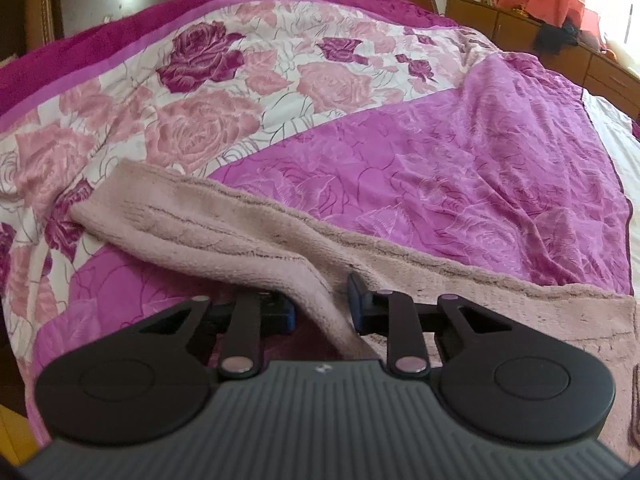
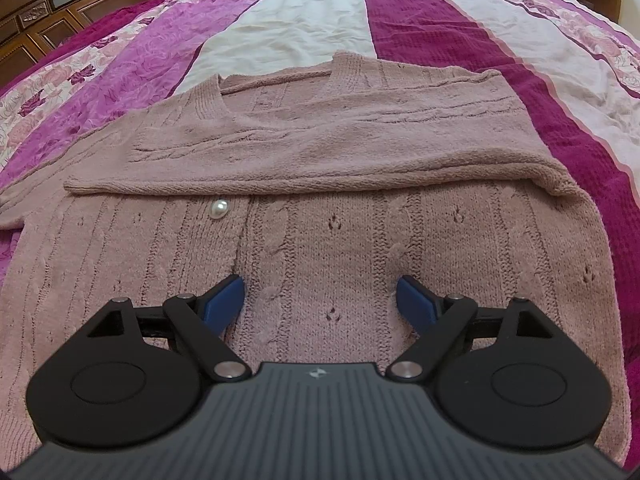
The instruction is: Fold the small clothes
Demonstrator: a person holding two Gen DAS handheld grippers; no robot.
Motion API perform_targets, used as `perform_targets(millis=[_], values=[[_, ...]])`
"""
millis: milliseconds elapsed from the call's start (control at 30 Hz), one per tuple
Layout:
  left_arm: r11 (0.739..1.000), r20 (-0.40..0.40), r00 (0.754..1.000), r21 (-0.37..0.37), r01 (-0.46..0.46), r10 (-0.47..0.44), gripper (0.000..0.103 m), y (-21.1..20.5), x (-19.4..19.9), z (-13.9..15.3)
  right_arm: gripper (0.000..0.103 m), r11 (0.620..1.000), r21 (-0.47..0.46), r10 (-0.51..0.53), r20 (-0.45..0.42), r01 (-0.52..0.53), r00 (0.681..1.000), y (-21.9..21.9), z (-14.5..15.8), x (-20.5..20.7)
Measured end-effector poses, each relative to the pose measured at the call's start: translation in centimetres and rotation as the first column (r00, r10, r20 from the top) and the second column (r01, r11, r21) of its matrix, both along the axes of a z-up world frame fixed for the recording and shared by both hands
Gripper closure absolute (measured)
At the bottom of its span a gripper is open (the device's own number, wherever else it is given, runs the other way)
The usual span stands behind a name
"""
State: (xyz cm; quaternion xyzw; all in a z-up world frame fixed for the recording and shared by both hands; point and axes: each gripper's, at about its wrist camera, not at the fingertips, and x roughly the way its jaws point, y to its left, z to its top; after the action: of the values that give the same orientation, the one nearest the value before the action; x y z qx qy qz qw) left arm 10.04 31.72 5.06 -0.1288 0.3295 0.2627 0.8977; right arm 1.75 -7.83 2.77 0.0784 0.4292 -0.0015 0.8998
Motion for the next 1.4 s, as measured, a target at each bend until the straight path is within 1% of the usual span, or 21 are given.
perform_targets(millis=[33, 100, 167, 333, 533, 633, 667, 767, 833, 900, 1033, 1100, 1233, 1267, 1300, 1333, 1367, 1400], values=[[1.000, 0.003, 1.000, 0.003, 0.004, -0.004, 0.078, -0.1, 0.0, 0.1, 0.014, 1.000, 0.001, 0.000, 0.001, 0.000, 1.000, 0.0, 0.0, 0.0], [1.000, 0.011, 1.000, 0.015, 0.014, -0.014, 0.085, -0.4, -0.1, 0.3, 0.014, 1.000, 0.003, 0.000, 0.003, 0.000, 1.000, 0.0, 0.0, 0.0], [0.999, 0.025, 0.999, 0.029, 0.022, -0.023, 0.089, -0.8, -0.3, 0.7, 0.014, 1.000, 0.008, 0.000, 0.005, 0.000, 1.000, -0.1, 0.0, -0.1], [0.997, 0.071, 0.996, 0.056, 0.052, -0.056, 0.092, -1.8, -1.1, 2.0, 0.014, 1.000, 0.017, 0.001, 0.011, -0.001, 1.000, -0.3, 0.1, -0.2], [0.993, 0.148, 0.983, 0.065, 0.099, -0.108, 0.093, -3.8, -2.6, 4.9, 0.015, 0.999, 0.039, -0.007, 0.028, 0.006, 1.000, -0.8, 0.5, -0.7], [0.987, 0.193, 0.970, 0.085, 0.136, -0.150, 0.094, -5.4, -3.4, 6.7, 0.014, 1.000, 0.031, -0.004, 0.048, 0.002, 0.999, -0.8, 1.0, -1.2], [0.983, 0.210, 0.963, 0.097, 0.153, -0.171, 0.095, -6.1, -3.7, 7.4, 0.015, 0.999, 0.035, -0.004, 0.057, 0.002, 0.998, -0.9, 1.2, -1.4], [0.969, 0.251, 0.939, 0.136, 0.208, -0.237, 0.096, -8.6, -4.4, 9.3, 0.015, 0.999, 0.052, -0.019, 0.077, 0.015, 0.997, -1.6, 1.6, -1.9], [0.957, 0.255, 0.925, 0.153, 0.248, -0.281, 0.096, -10.1, -4.2, 10.2, 0.014, 0.997, 0.068, -0.037, 0.086, 0.031, 0.996, -2.2, 1.8, -2.2], [0.955, 0.247, 0.924, 0.138, 0.264, -0.291, 0.095, -11.1, -4.0, 10.4, 0.014, 0.995, 0.087, -0.055, 0.092, 0.047, 0.994, -2.8, 2.0, -2.5], [0.961, 0.224, 0.935, 0.062, 0.270, -0.277, 0.094, -11.6, -3.7, 9.6, 0.014, 0.993, 0.108, -0.053, 0.116, 0.041, 0.992, -3.4, 2.4, -3.3], [0.964, 0.205, 0.943, 0.015, 0.264, -0.262, 0.093, -11.4, -3.8, 8.7, 0.014, 0.992, 0.116, -0.055, 0.124, 0.041, 0.991, -3.6, 2.5, -3.6], [0.969, 0.175, 0.964, -0.112, 0.220, -0.199, 0.093, -9.6, -4.2, 6.5, 0.014, 0.988, 0.142, -0.073, 0.119, 0.056, 0.990, -4.2, 2.0, -3.9], [0.969, 0.174, 0.968, -0.137, 0.207, -0.182, 0.087, -9.2, -4.5, 6.0, 0.014, 0.987, 0.147, -0.077, 0.116, 0.060, 0.990, -4.3, 1.9, -4.0], [0.968, 0.174, 0.972, -0.163, 0.189, -0.160, 0.072, -8.6, -4.7, 5.4, 0.014, 0.987, 0.150, -0.079, 0.112, 0.062, 0.991, -4.3, 1.7, -4.0], [0.968, 0.176, 0.975, -0.186, 0.166, -0.134, 0.063, -8.1, -4.9, 4.9, 0.014, 0.986, 0.153, -0.080, 0.108, 0.063, 0.991, -4.3, 1.5, -4.0], [0.969, 0.181, 0.978, -0.204, 0.138, -0.101, 0.047, -7.5, -5.1, 4.4, 0.014, 0.986, 0.154, -0.081, 0.106, 0.064, 0.991, -4.3, 1.4, -4.0], [0.971, 0.189, 0.980, -0.219, 0.099, -0.057, 0.041, -6.8, -5.4, 3.7, 0.014, 0.986, 0.154, -0.080, 0.104, 0.064, 0.991, -4.3, 1.3, -4.0]])
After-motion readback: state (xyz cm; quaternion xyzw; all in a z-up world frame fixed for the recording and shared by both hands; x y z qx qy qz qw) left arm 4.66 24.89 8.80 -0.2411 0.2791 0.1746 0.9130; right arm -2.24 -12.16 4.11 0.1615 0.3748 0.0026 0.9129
